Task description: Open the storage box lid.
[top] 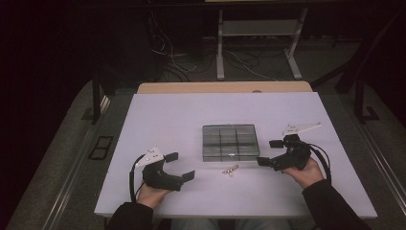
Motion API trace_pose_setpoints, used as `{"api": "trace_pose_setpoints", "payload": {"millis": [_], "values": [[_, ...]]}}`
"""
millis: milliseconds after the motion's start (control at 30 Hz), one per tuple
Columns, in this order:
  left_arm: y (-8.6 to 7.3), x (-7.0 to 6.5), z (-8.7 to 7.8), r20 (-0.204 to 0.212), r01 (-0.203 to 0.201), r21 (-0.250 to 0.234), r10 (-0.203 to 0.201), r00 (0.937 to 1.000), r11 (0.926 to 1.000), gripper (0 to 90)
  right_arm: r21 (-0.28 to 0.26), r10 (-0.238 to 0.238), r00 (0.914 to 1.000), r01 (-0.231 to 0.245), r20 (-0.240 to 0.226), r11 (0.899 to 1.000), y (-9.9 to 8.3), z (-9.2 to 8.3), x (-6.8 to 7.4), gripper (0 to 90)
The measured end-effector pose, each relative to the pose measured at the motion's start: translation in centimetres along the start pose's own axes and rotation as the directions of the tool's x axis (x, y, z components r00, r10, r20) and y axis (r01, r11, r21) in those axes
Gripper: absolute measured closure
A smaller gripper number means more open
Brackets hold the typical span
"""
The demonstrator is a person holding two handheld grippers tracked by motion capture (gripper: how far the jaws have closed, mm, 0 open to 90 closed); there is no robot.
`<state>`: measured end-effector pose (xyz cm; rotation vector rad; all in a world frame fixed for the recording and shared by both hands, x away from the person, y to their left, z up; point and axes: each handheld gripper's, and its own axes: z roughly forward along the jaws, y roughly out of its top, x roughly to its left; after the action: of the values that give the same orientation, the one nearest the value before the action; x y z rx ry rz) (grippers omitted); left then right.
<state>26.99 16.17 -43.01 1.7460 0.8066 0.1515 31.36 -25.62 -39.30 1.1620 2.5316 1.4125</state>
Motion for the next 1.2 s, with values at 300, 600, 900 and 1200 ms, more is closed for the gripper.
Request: {"api": "trace_pose_setpoints", "payload": {"millis": [300, 600, 900, 1200], "values": [[0.0, -0.1, 0.1, 0.005, -0.005, 0.008, 0.005, 1.0, 1.0, 0.0, 0.055, -0.025, 0.9989, 0.023, 0.04, 0.998, -0.2, 1.4, -0.5, 0.5], [0.0, -0.1, 0.1, 0.006, -0.007, 0.01, 0.007, 1.0, 0.9999, 0.0, 0.128, -0.055, 0.9957, 0.046, 0.074, 0.991, -0.4, 3.1, -0.8, 0.5], [0.0, -0.1, 0.2, 0.007, -0.009, 0.015, 0.009, 0.9999, 0.9999, 0.0, 0.128, -0.086, 0.992, 0.073, 0.093, 0.989, -0.8, 3.1, -1.1, 25.5], [0.0, -0.1, 0.2, 0.007, -0.009, 0.015, 0.009, 0.9999, 0.9998, 0.0, 0.127, -0.113, 0.9896, 0.102, 0.088, 0.987, -0.9, 2.9, -1.2, 49.1]]}}
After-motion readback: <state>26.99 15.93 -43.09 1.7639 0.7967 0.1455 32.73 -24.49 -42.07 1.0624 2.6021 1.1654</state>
